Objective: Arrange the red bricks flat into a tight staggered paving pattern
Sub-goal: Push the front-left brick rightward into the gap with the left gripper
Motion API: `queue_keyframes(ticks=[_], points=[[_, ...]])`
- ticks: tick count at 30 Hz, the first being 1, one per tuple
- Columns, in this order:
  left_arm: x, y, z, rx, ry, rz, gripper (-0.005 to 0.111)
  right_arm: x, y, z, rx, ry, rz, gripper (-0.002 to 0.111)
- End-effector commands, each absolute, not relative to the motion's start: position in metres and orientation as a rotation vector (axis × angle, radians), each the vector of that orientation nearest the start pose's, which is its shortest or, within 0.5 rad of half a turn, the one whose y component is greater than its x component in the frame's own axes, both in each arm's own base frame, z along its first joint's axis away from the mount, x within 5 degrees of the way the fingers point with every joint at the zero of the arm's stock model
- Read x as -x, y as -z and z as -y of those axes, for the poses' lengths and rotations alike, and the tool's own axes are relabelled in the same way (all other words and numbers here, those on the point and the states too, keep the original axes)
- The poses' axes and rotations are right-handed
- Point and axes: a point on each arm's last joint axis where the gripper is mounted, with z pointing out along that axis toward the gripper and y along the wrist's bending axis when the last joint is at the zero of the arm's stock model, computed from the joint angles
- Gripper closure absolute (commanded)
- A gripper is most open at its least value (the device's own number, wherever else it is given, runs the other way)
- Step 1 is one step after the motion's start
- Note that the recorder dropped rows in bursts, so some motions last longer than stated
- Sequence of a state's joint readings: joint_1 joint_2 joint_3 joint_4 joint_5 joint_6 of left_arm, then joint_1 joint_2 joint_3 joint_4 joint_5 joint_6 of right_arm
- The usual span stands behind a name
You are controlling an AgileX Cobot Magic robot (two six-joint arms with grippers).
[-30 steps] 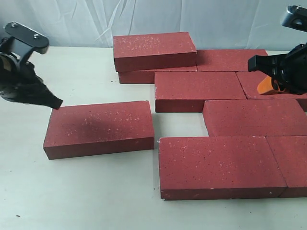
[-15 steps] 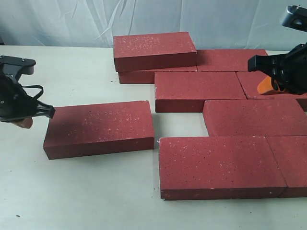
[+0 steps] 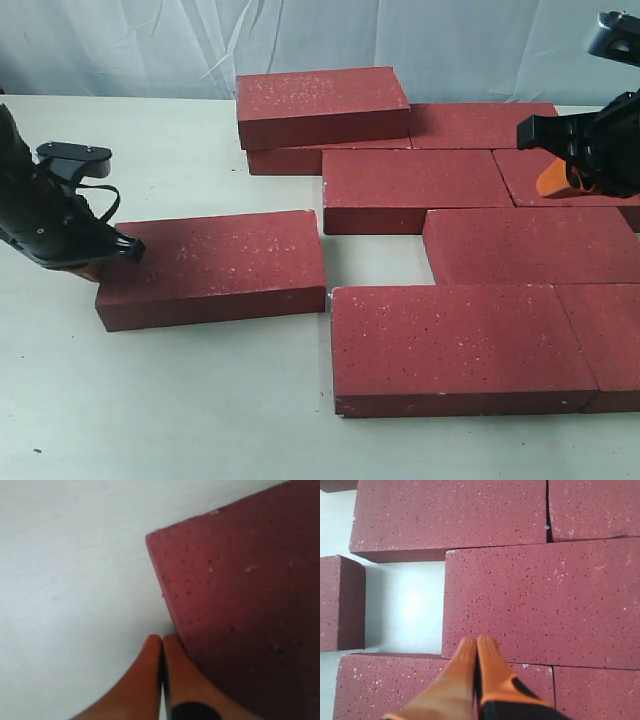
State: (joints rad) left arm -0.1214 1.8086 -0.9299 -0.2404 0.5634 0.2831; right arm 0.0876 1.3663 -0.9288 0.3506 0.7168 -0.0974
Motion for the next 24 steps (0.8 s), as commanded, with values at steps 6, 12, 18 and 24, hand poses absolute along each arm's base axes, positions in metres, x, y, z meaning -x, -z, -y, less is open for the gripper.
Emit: queue_keyframes(ticks=[6, 12, 18, 24], points=[[-0.3185, -0.1358, 0.0628, -0.388, 0.375, -2.801, 0.107, -0.2660, -0.2639, -0.0420, -0.032, -0.382, -2.617, 0.109], [-0.3196, -0.1368, 0.0650, -0.399, 0.405, -2.777, 0.107, -0.2660, -0.2639, -0.0420, -0.032, -0.382, -2.617, 0.109], [-0.3198, -0.1364, 0.0629, -0.406, 0.379, -2.780, 0.107, -0.2662, -0.2640, -0.0419, -0.032, -0.382, -2.615, 0.109], [-0.3179, -0.1358, 0.0635, -0.306, 0.400, -2.822, 0.107, -0.2662, -0.2640, -0.0419, -0.032, -0.382, -2.614, 0.109]])
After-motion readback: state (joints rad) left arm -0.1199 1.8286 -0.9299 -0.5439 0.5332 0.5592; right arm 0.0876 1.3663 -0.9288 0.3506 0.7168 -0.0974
